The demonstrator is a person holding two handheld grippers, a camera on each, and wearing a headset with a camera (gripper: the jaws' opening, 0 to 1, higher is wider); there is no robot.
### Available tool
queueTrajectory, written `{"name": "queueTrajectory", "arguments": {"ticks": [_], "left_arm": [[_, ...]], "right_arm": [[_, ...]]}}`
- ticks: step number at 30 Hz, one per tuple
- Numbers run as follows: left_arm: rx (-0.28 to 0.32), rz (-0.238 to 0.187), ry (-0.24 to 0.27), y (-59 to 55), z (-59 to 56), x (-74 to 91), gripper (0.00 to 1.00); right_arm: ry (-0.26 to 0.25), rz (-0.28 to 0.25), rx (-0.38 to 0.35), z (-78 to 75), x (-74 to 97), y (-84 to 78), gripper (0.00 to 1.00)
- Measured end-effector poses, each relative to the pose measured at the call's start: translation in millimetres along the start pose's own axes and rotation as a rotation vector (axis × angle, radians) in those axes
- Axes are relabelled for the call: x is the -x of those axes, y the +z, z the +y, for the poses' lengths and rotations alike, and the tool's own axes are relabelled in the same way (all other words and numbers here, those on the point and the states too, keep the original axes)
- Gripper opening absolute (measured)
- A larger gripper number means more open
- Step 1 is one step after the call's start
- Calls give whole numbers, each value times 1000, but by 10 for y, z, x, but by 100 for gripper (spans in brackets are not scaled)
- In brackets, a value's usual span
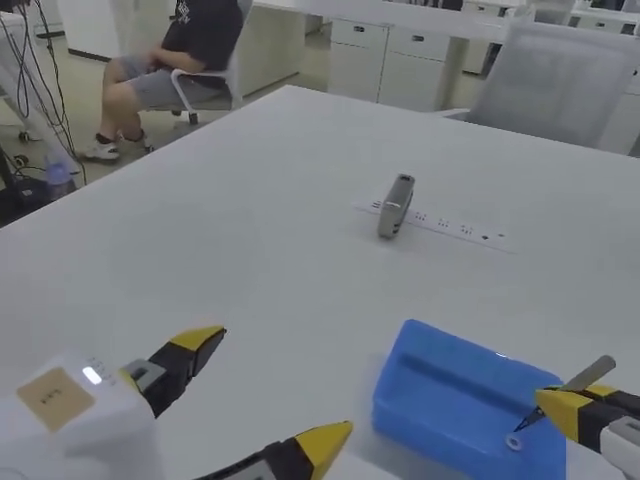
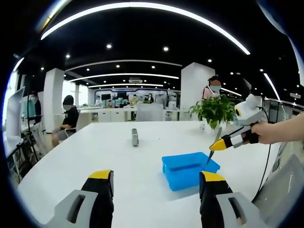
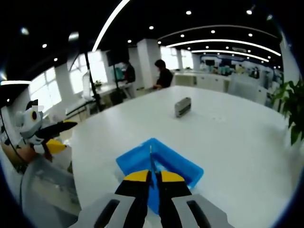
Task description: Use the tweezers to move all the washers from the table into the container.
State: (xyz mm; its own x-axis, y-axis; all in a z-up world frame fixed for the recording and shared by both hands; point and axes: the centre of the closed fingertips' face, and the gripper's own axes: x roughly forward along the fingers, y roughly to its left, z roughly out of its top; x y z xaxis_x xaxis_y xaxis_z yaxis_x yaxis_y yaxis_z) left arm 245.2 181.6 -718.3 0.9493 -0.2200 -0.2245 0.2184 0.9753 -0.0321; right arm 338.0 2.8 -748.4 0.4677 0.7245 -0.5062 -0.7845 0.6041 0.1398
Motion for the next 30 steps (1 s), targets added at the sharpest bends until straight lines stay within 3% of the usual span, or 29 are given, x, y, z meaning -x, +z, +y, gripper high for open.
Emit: {"name": "queueTrajectory", "arguments": {"ticks": [12,23,30], "left_arm": [[-1,11,-9,-22,-12,-6,72],[5,10,-16,-21,-22,-10,72],[3,14,-16,-29,-23,-14,71]], "right_arm": [[42,-7,-63,343,184,-158,3],[72,62,-114,436,79,-565,3],[78,84,-125,480,40,-696,3]]}}
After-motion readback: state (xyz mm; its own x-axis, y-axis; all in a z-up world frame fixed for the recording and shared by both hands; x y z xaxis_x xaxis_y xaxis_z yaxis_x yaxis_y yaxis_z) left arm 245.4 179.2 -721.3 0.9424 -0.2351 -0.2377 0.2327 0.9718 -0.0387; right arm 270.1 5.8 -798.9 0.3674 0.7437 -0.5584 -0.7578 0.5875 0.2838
